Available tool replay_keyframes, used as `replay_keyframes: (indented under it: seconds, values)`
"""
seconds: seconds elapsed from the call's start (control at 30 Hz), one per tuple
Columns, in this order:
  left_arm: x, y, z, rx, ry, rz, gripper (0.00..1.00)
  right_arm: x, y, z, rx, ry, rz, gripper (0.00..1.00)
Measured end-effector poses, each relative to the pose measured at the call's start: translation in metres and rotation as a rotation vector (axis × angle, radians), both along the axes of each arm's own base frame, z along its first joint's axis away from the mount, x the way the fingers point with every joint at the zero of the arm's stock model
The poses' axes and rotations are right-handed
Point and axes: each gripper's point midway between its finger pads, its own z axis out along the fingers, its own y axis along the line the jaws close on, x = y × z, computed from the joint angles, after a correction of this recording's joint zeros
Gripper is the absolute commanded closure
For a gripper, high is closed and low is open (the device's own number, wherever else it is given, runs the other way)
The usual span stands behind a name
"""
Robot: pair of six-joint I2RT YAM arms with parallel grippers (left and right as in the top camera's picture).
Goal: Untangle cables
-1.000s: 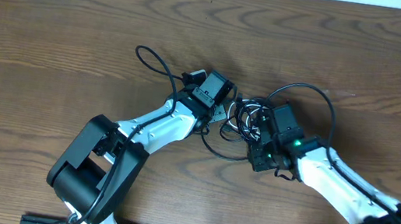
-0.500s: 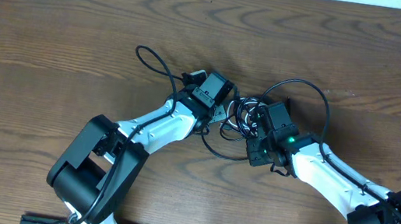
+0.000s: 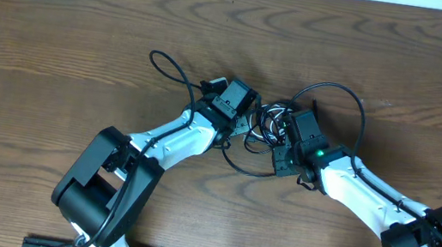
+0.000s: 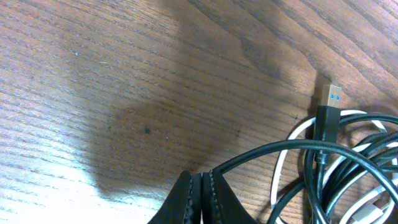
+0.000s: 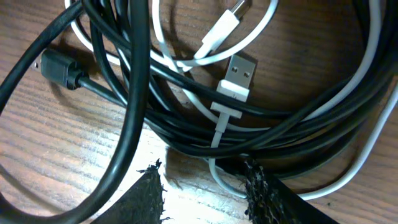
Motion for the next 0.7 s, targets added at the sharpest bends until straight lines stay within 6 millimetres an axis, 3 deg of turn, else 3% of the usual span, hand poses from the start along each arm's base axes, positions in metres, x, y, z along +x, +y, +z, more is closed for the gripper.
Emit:
replay_keyframes:
  seconds: [0.13,0.2,0.3,0.33,0.5,0.6,0.7]
  values:
    - [0.0,0.0,0.0,0.0,0.0,0.0,0.92,0.002,-0.004,-0.001,-0.027,-0.014,0.0,0.6]
    - [0.0,0.0,0.0,0.0,0.0,0.0,0.92,0.005,-0.008,-0.003,-0.052,-0.026,0.0,0.65]
    - [0.0,0.0,0.0,0.0,0.0,0.0,0.92,0.007,-0.01,-0.007,-0.076,-0.029,0.011,0.86]
    - [0.0,0.0,0.0,0.0,0.0,0.0,0.93,0.006,-0.009,-0.008,-0.073,-0.023,0.018,0.99]
    - [0.0,0.0,0.0,0.003,0.002,-0.003,0.92,-0.003,0.005,-0.008,0.004,0.035,0.057,0.99]
    - [-0.001,0.001,-0.001,0.005,0.006,-0.003,0.92,-0.021,0.015,-0.006,0.074,0.129,0.085,0.99]
    - [-0.003,0.002,-0.001,0.009,0.011,-0.003,0.92,-0.032,0.024,0.019,0.178,0.195,0.134,0.99]
